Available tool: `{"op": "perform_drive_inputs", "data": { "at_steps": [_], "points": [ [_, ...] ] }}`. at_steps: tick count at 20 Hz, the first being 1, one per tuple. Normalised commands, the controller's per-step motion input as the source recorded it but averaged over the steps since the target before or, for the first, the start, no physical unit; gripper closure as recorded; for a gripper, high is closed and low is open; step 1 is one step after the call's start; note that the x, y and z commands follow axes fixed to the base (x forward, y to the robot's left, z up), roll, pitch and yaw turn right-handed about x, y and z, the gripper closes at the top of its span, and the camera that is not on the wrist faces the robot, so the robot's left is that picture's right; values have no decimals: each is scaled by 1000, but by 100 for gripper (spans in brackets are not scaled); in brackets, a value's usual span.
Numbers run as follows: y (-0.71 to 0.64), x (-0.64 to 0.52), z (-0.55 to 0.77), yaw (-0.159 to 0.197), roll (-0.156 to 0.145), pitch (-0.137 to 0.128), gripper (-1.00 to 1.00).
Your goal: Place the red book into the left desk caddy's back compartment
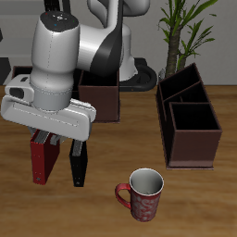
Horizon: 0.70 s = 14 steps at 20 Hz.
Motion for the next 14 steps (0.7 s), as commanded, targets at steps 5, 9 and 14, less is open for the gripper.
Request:
{"op": "perform_drive_inputs", "data": {
  "at_steps": [5,9,14],
  "points": [
    [94,-393,407,18,-11,-47,100],
    [2,-450,421,32,1,-61,100],
    [10,-522,413,-10,-3,-59,100]
  ]
}}
